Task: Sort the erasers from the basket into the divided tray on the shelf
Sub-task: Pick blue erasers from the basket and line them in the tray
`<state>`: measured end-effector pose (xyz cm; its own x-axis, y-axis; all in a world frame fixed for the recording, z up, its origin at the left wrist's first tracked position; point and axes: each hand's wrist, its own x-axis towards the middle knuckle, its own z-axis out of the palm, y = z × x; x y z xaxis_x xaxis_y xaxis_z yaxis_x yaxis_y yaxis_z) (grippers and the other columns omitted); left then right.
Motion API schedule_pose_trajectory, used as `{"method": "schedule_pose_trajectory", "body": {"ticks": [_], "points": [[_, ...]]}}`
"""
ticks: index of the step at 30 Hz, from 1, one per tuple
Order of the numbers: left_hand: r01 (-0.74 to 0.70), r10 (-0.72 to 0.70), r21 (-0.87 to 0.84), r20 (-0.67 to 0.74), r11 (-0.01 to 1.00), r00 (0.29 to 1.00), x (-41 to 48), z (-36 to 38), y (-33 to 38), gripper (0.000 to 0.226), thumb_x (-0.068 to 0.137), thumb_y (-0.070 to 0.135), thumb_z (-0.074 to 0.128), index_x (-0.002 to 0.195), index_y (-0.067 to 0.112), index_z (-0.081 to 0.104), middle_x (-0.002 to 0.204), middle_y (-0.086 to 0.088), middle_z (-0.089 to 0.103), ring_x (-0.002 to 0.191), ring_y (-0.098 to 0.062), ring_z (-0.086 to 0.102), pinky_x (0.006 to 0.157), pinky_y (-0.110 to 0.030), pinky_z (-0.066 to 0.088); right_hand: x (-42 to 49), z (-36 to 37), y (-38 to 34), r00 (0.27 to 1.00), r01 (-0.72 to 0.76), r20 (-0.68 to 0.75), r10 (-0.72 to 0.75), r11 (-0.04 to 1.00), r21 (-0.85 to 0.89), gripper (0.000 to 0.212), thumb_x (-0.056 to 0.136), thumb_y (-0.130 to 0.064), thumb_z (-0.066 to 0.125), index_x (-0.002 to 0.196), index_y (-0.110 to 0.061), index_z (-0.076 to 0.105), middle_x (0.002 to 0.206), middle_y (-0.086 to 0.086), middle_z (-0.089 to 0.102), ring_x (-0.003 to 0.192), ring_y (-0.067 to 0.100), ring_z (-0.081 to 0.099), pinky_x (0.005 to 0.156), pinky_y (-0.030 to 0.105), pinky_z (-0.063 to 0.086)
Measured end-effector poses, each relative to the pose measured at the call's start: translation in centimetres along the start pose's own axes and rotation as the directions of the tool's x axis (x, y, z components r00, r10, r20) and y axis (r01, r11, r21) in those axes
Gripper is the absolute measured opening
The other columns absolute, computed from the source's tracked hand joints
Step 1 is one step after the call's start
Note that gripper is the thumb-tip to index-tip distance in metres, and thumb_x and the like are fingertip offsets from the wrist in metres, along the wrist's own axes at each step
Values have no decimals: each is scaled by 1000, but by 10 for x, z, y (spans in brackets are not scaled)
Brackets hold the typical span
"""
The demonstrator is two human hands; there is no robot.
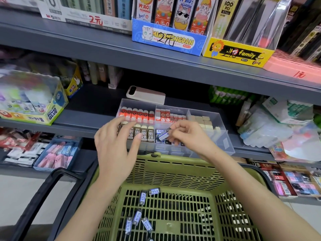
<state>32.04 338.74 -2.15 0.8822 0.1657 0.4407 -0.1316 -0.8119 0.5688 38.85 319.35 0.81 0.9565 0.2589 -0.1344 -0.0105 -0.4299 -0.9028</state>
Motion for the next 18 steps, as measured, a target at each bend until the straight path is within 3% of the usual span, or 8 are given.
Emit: {"method": "schedule_pose_trajectory", "body": {"ticks": [4, 11, 14, 16, 18], "points": [[6, -9, 46, 52, 999, 999, 1, 2, -3, 50, 92, 43, 37, 121, 11, 61, 132, -11, 52, 125, -30, 45, 107, -50, 26, 4, -3, 0, 989, 74, 143, -35, 959, -272, 8, 81, -13, 68, 88, -12, 71, 83, -3, 67, 75, 7, 58, 76, 20, 46], [-11, 5, 68, 88, 998, 996, 0, 6, -6, 44, 92, 38, 44, 123, 12, 61, 134, -12, 50, 128, -29, 42, 107, -50, 25, 5, -14, -3, 969, 208, 232, -88, 795, -570, 14, 85, -25, 63, 93, -23, 75, 90, -17, 63, 97, 11, 55, 94, 33, 42], [-23, 15, 72, 109, 997, 994, 1, 8, -7, 47, 92, 40, 40, 124, 11, 60, 135, -14, 50, 129, -31, 42, 107, -51, 27, -1, -13, 2, 955, 294, 259, -147, 600, -744, 25, 91, -40, 52, 104, -30, 72, 101, -14, 64, 99, 16, 44, 98, 35, 32], [-29, 21, 68, 112, 997, 993, 2, 8, -6, 47, 92, 39, 40, 123, 10, 61, 134, -15, 50, 128, -33, 43, 107, -52, 28, -6, -12, 6, 941, 335, 279, -190, 423, -842, 36, 93, -49, 45, 117, -31, 65, 110, -12, 60, 101, 14, 40, 91, 27, 24], [-28, 23, 57, 98, 998, 995, 4, 6, -4, 42, 92, 34, 47, 123, 9, 61, 133, -16, 51, 127, -34, 43, 106, -52, 29, -16, -9, 6, 919, 343, 234, -318, 347, -873, 39, 93, -47, 46, 121, -26, 63, 113, -8, 60, 103, 17, 42, 85, 29, 23]]}}
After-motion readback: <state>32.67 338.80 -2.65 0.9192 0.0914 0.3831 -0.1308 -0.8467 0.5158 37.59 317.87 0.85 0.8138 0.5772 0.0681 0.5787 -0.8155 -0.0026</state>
